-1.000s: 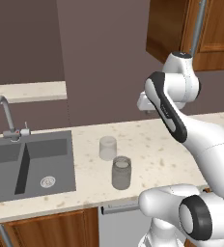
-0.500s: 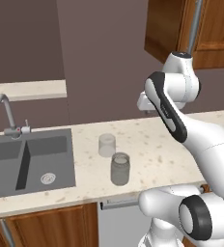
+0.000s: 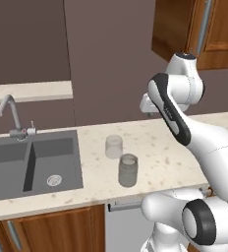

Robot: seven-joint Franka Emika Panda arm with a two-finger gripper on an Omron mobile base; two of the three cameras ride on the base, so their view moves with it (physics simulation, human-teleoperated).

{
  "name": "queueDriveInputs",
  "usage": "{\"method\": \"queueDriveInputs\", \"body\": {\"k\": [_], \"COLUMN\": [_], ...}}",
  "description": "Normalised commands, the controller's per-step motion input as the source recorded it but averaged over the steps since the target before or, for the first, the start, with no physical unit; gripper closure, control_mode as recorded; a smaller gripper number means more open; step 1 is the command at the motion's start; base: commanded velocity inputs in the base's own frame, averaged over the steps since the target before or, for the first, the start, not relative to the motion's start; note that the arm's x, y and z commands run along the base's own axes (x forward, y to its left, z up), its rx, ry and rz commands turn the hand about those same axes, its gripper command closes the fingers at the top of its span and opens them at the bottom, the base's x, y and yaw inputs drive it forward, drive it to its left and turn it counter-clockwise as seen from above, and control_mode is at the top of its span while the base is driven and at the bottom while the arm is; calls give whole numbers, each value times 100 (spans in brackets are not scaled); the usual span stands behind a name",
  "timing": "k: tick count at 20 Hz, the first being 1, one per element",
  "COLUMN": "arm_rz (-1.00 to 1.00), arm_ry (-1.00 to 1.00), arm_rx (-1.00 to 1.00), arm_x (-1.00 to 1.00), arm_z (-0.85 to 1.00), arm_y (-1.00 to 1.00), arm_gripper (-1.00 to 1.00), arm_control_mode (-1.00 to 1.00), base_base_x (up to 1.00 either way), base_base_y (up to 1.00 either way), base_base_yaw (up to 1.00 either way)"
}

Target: Place the jar in the left basin and the glass cup in the right basin of the sink.

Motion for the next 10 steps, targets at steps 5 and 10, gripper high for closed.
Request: {"method": "queueDriveInputs", "body": {"k": [5, 10], "arm_rz": [0, 0], "arm_ry": [0, 0], "arm_rx": [0, 0], "arm_x": [0, 0], "arm_z": [0, 0], "arm_y": [0, 0], "arm_gripper": [-100, -100], "arm_control_mode": [100, 100], "base_base_x": [-15, -12], "base_base_y": [42, 44], "base_base_yaw": [0, 0]}}
